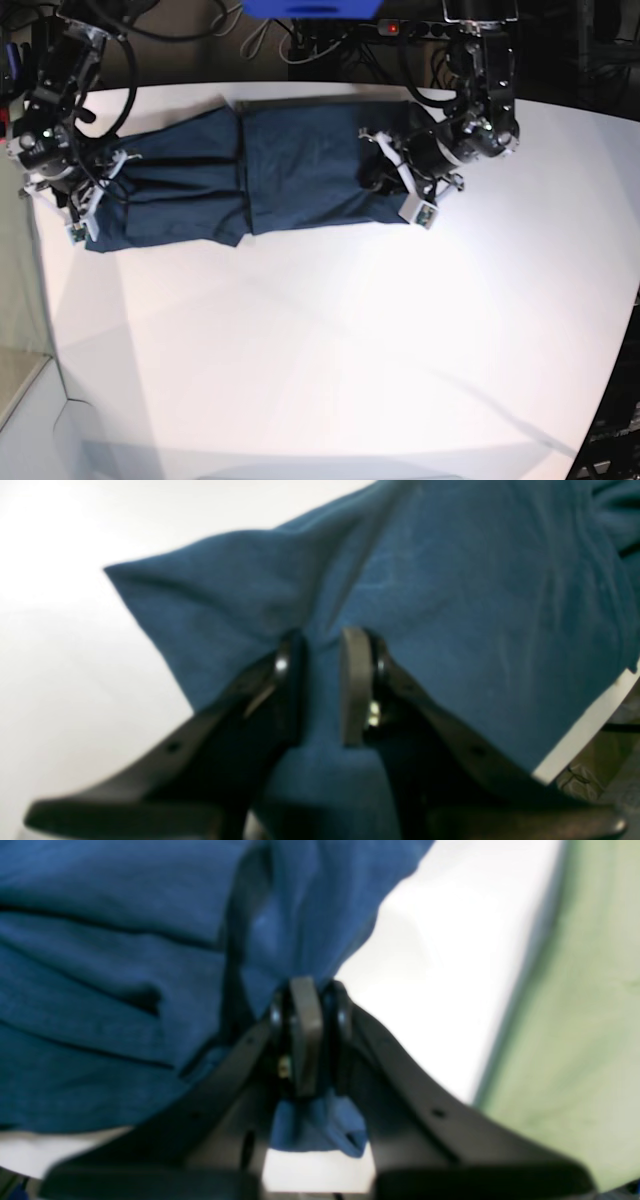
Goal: Layout the t-shirt on the table in an organized manner, then fold the t-shirt properly
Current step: 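Grasp the strip's other end with the right gripper and pull it inward, then fold the right gripper's end over onto the left-folded half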
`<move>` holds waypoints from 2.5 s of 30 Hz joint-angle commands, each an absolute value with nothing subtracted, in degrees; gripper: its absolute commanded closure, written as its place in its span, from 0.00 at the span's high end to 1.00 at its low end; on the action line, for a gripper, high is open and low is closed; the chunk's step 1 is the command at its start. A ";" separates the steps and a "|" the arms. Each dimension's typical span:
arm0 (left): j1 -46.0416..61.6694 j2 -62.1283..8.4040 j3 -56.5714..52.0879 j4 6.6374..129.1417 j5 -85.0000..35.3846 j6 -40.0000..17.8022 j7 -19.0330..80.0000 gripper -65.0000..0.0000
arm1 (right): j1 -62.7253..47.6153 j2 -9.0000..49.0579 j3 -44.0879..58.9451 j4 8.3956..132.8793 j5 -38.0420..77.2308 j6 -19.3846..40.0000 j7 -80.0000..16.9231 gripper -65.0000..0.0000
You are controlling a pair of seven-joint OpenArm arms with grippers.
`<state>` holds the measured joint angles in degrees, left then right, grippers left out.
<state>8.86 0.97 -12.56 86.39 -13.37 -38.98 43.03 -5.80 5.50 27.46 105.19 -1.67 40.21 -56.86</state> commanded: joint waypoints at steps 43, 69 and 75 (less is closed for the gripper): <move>6.11 1.01 -12.62 87.16 -12.88 -38.37 43.38 0.20 | -10.42 -8.48 -20.97 115.56 -2.33 40.00 -56.31 0.00; 10.15 1.27 -23.96 95.87 -12.79 -38.29 47.69 0.20 | -6.02 -8.22 -20.79 109.23 -2.42 40.00 -56.04 0.00; 7.60 0.84 -26.77 85.76 -12.88 -38.46 46.46 0.20 | -4.70 -9.00 -21.14 109.23 -2.33 40.00 -56.22 0.00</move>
